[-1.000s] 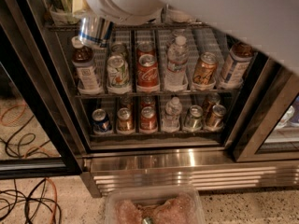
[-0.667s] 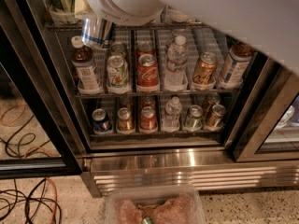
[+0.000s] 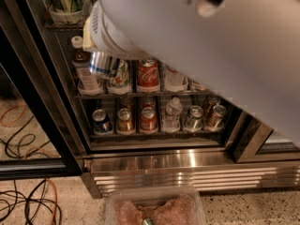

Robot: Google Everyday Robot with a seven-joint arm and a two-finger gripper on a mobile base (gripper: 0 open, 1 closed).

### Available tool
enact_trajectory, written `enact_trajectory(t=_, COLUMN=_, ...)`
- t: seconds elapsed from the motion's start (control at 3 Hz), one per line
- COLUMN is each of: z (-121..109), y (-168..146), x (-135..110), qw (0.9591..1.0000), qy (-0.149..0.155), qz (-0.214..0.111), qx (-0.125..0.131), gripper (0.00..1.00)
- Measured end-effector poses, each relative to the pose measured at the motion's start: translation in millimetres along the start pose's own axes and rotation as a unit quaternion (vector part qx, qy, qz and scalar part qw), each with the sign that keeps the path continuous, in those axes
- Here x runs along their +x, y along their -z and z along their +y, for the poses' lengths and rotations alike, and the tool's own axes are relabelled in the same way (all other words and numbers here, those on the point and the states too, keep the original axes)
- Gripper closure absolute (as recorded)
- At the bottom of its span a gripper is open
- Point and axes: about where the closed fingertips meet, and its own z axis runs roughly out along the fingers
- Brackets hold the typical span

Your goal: Pick redbull can from top shelf of fridge

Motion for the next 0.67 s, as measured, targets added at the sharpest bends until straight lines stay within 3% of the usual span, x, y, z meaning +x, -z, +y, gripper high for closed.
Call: enact_trajectory(t=0.67, z=0.8, y=0.5, x=0.4, qw=1.0000, qy=0.000, qz=0.000, qx=-0.001, gripper=1.00)
